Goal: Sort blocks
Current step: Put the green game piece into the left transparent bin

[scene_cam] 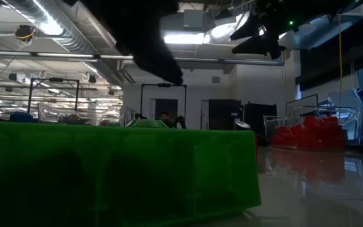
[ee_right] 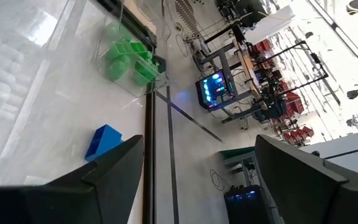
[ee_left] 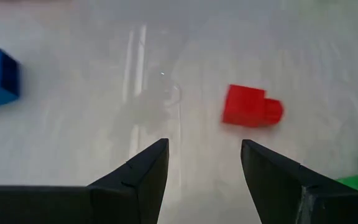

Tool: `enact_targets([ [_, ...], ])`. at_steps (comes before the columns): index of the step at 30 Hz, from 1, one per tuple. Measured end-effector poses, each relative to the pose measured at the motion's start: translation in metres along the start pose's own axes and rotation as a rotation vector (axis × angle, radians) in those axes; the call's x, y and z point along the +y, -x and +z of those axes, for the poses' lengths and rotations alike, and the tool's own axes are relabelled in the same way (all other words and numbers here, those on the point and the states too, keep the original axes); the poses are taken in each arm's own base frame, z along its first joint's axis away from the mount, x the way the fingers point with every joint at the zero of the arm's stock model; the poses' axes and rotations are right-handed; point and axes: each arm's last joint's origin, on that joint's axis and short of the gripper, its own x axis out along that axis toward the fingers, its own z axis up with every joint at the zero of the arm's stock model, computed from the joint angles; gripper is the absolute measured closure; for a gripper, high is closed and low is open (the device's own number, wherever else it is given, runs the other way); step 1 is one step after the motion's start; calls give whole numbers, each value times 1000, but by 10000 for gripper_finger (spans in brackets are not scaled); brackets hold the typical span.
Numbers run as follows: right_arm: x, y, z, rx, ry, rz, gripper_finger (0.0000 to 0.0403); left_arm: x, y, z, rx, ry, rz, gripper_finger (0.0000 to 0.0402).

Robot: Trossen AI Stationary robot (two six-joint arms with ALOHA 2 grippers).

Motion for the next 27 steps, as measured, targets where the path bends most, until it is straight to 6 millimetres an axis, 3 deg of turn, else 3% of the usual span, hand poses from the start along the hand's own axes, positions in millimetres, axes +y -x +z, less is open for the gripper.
enact_targets([
  [7, 5, 0, -3, 17, 10, 64, 94, -40, -13, 16, 78, 49, -41, 212],
  [13, 5, 0, -3, 21, -9, 64, 94, -69, -19, 18, 141, 66, -62, 212],
  [27, 5, 0, -3, 13, 11, 60, 94, -88, -16, 3, 229, 150, -70, 212],
])
